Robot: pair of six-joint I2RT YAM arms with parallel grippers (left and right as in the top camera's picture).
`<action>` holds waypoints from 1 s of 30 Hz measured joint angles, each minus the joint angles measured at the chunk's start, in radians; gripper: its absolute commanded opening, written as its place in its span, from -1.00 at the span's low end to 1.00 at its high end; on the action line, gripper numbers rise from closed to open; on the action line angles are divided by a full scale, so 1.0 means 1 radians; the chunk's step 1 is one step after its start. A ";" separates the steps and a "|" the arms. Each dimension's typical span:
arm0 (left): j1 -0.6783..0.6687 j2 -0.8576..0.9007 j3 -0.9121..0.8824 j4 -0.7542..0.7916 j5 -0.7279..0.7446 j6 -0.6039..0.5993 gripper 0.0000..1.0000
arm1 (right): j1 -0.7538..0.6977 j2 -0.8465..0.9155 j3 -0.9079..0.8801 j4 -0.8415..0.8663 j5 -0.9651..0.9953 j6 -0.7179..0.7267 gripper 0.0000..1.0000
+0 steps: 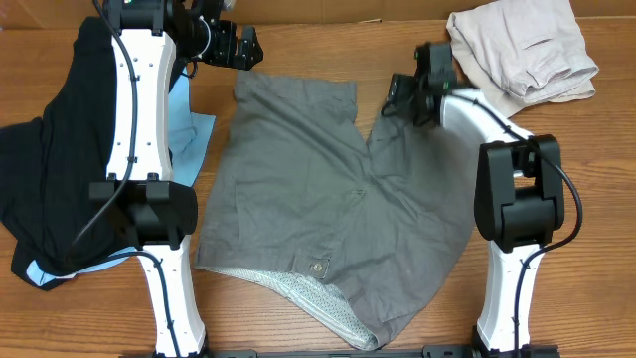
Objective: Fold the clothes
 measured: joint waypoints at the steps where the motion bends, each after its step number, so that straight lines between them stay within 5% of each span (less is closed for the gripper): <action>1: 0.000 0.000 0.000 0.000 0.000 0.000 1.00 | 0.000 0.002 0.076 -0.112 -0.001 -0.005 1.00; 8: 0.000 0.000 0.000 0.000 0.000 0.000 1.00 | -0.014 -0.008 0.523 -0.726 -0.003 0.021 1.00; 13: 0.000 0.000 0.000 0.000 0.000 0.000 1.00 | -0.093 -0.037 0.583 -0.938 -0.015 0.039 0.99; 21: 0.000 0.000 0.000 0.000 0.000 0.000 1.00 | -0.292 -0.037 0.375 -0.928 -0.113 -0.014 0.69; 30: 0.000 0.000 0.000 0.000 0.000 0.001 1.00 | -0.304 -0.035 0.121 -0.706 -0.197 -0.087 0.40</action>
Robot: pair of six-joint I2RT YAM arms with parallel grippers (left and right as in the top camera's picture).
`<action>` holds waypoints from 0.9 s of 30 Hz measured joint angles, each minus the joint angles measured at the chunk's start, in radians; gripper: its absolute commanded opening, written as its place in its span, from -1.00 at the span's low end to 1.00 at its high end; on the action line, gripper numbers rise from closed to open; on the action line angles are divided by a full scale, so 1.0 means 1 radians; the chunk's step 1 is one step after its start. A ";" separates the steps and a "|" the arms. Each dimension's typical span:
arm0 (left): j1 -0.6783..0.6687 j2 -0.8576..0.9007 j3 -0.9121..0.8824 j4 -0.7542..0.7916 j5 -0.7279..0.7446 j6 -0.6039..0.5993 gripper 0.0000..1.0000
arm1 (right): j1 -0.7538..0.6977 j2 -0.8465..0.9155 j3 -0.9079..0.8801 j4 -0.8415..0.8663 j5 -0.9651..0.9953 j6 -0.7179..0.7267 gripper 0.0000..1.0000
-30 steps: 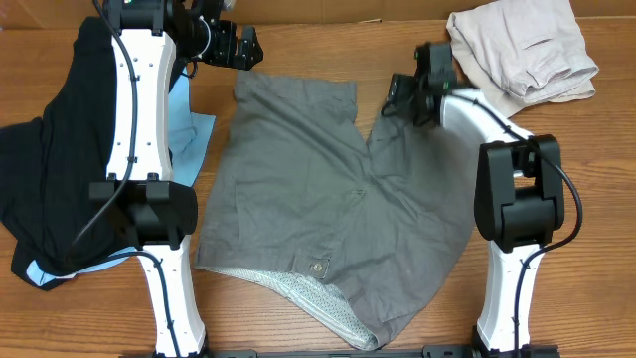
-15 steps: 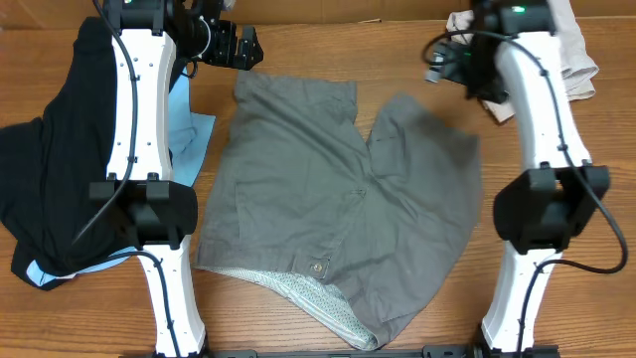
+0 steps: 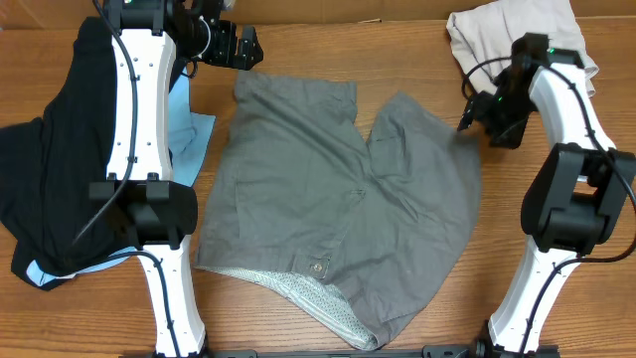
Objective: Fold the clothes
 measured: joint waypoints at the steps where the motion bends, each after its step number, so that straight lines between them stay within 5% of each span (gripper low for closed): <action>1: 0.000 0.000 0.000 0.000 0.000 0.000 1.00 | 0.002 0.000 -0.027 0.023 -0.005 -0.005 0.40; 8: 0.000 0.000 0.000 -0.001 0.000 0.000 1.00 | 0.003 -0.005 -0.139 0.153 -0.009 -0.021 -0.04; 11: 0.000 0.000 0.000 0.000 0.000 0.000 1.00 | 0.003 -0.008 -0.149 0.206 -0.010 -0.029 -0.53; 15: 0.000 0.000 0.000 0.001 0.000 0.000 1.00 | 0.007 -0.008 -0.154 0.273 -0.013 -0.032 -0.92; 21: 0.000 0.000 0.000 0.016 0.000 0.000 0.99 | 0.012 -0.004 -0.090 0.264 -0.021 -0.031 -0.92; 27: 0.000 0.000 0.000 0.032 0.000 0.000 0.97 | 0.013 0.002 0.184 0.236 -0.076 -0.032 -0.93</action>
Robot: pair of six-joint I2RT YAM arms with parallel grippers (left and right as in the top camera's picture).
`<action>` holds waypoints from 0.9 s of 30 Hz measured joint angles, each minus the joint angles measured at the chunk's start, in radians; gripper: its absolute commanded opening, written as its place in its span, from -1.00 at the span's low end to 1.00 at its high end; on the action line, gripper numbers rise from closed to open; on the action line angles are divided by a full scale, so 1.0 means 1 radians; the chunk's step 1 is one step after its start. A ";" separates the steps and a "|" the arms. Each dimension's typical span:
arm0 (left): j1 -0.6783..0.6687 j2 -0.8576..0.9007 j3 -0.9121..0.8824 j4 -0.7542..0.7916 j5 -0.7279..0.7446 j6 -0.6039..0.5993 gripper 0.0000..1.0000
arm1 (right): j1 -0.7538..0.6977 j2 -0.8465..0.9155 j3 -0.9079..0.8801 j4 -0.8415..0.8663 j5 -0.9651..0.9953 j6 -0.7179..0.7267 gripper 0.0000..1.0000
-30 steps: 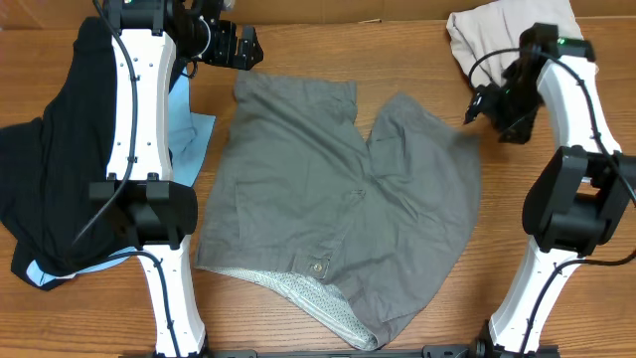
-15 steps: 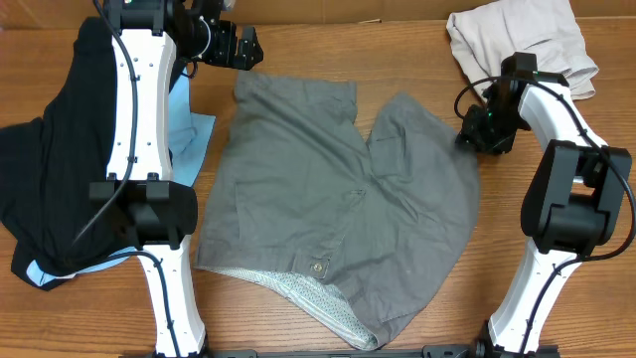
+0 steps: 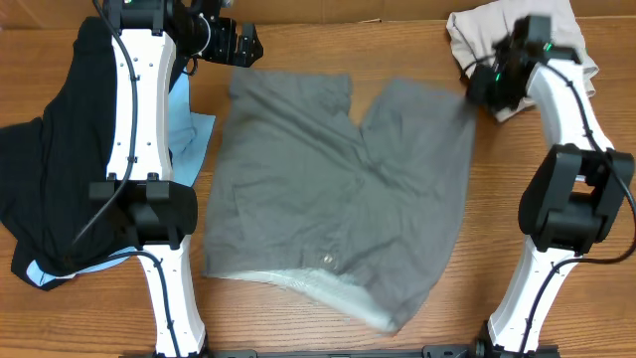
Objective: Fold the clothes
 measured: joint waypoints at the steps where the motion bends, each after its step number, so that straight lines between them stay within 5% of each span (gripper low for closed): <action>1: 0.000 0.000 0.000 0.003 0.000 0.000 0.97 | 0.000 0.000 0.050 0.002 -0.010 0.000 -0.93; 4: 0.000 0.000 0.000 0.006 0.000 0.000 0.99 | 0.007 -0.001 0.156 0.042 -0.026 0.000 -0.88; 5: 0.000 0.000 0.000 0.006 0.000 0.000 0.99 | 0.012 -0.002 0.182 0.068 -0.029 0.000 -0.39; 9: 0.000 0.000 0.000 0.009 0.000 0.000 1.00 | 0.021 -0.003 0.194 0.113 -0.033 -0.001 0.97; 16: 0.000 0.000 0.000 0.009 0.000 0.000 1.00 | 0.026 -0.002 0.194 0.053 -0.011 -0.015 1.00; 27: 0.010 0.000 0.001 -0.015 0.000 0.003 1.00 | 0.079 -0.127 0.194 -0.403 -0.056 -0.013 1.00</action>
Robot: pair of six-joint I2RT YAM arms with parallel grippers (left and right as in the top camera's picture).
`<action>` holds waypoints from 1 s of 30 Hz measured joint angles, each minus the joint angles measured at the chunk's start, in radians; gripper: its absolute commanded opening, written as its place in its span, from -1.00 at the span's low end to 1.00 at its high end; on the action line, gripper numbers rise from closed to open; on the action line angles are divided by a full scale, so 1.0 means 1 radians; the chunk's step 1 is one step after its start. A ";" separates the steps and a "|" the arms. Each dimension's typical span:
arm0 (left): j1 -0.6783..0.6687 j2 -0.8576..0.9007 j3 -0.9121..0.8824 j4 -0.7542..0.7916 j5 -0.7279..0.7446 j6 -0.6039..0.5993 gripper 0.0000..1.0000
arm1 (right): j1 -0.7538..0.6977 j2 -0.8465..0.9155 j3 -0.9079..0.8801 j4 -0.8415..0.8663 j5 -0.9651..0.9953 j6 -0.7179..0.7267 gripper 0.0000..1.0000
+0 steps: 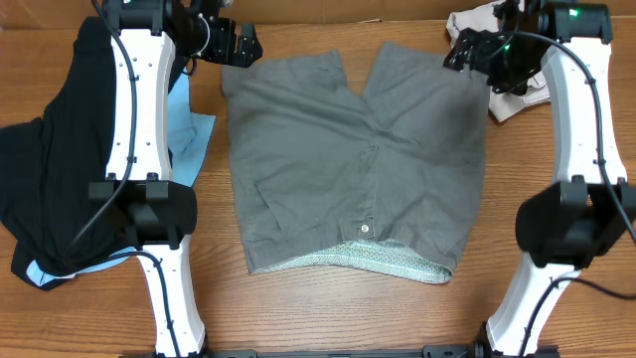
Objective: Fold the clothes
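Grey shorts (348, 169) lie spread flat in the overhead view, with both legs toward the back and the waistband with its button toward the front. My left gripper (241, 50) sits at the hem corner of the left leg and looks shut on the cloth. At the hem corner of the right leg, my right gripper (459, 55) is shut on the fabric. How the fingers stand on the cloth is hidden by the wrists.
A beige garment (519, 99) is bunched at the back right, partly under the right arm. A black garment (50, 169) and a light blue cloth (191, 129) lie at the left. Both arm bases stand at the wooden table's (298, 318) front edge.
My right gripper has moved back and a little left with the right leg's hem. The shorts now lie straighter and further back, with the waistband turned square to the front edge.
At first the shorts lay skewed, and my right gripper was at the right leg's inner hem. Then it stood off the right edge, then at the right leg's outer corner. Now both legs are drawn back and the shorts lie flat. The left gripper stayed at its corner.
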 measured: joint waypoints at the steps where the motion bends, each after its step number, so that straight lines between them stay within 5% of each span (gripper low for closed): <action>1: 0.003 0.000 0.003 -0.010 0.000 0.000 1.00 | 0.016 -0.021 0.000 -0.030 -0.003 0.001 1.00; 17: 0.017 -0.246 0.043 -0.182 -0.026 0.000 1.00 | 0.152 -0.354 -0.034 -0.313 0.011 0.090 0.96; 22: 0.017 -0.246 0.047 -0.288 -0.042 0.001 0.85 | 0.234 -0.480 -0.222 -0.311 0.079 0.187 0.99; 30: 0.010 -0.226 -0.061 -0.314 -0.065 -0.053 0.93 | 0.365 -0.618 -0.669 -0.174 0.258 0.483 1.00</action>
